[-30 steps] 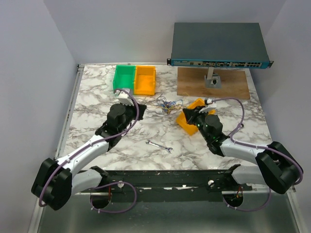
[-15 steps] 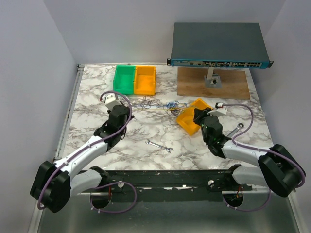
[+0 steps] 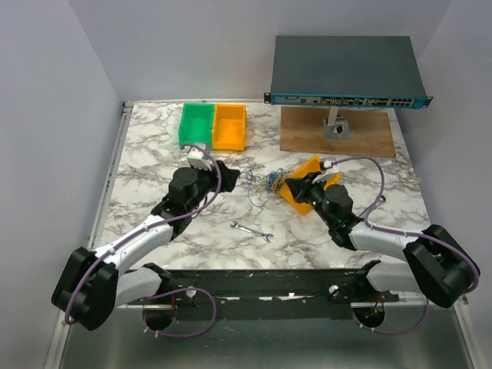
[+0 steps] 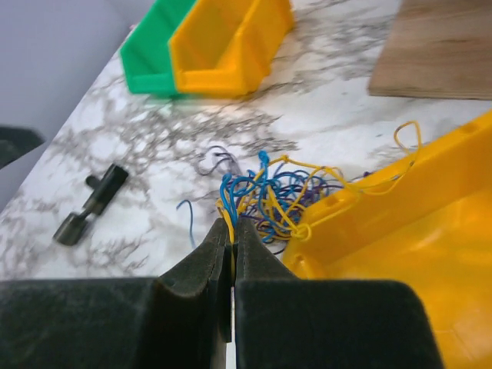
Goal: Untangle the cables
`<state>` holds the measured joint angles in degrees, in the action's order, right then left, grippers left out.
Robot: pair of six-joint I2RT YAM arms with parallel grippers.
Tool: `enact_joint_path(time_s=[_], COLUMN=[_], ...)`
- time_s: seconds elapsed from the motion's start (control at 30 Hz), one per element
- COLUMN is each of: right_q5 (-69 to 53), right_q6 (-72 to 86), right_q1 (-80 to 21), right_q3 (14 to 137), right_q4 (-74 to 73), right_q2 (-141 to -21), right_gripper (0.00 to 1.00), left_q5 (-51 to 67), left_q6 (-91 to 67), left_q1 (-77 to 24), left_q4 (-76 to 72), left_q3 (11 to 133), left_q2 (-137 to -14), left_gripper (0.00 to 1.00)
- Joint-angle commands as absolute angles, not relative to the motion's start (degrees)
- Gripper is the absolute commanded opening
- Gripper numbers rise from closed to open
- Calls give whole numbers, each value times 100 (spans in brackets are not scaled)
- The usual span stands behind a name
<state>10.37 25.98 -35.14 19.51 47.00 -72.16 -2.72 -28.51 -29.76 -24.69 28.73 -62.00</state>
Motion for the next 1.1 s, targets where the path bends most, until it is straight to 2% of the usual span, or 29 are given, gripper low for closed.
enact_joint_path(time_s=[0.0, 0.4, 0.67, 0.83, 0.93, 1.0, 1.03, 1.07], right_q5=[-272, -336, -120, -43, -18, -18, -18, 94], right_q6=[2267, 2326, 2304, 2302, 2297, 2294, 2293, 2299], right_q1=[-3481, -3476, -3480, -3476, -3476, -3480, -3476, -3480], right_q3=[1954, 1806, 1760, 1757, 1749, 1736, 1732, 1727], right_q4=[5310, 5496, 5471, 5458, 5440, 5449, 5445, 5440], right_q2=[-7296, -7191, -7119, -7105, -7084, -7057, -7044, -7040], right_gripper=[1, 1, 1, 1, 1, 0, 1, 1], left_q5=[1405, 2369, 3106, 3401, 3443, 3560, 3627, 3667], left_q6=[-2393, -2383, -2323, -2320, -2286, -2302, -2316, -2320], left_q1=[-3046, -3286, -3352, -3457, -3524, -3538, -3542, -3542], left_q4=[-2849, -808, 186, 790, 1039, 1043, 1002, 935], left_q3=[3472, 5604, 6410, 7063, 7313, 7380, 7376, 7347], left_q2=[-6866, -9172, -10049, -10786, -11030, -11096, -11096, -11057], left_gripper=[72, 72, 74, 67, 54, 32, 16, 4])
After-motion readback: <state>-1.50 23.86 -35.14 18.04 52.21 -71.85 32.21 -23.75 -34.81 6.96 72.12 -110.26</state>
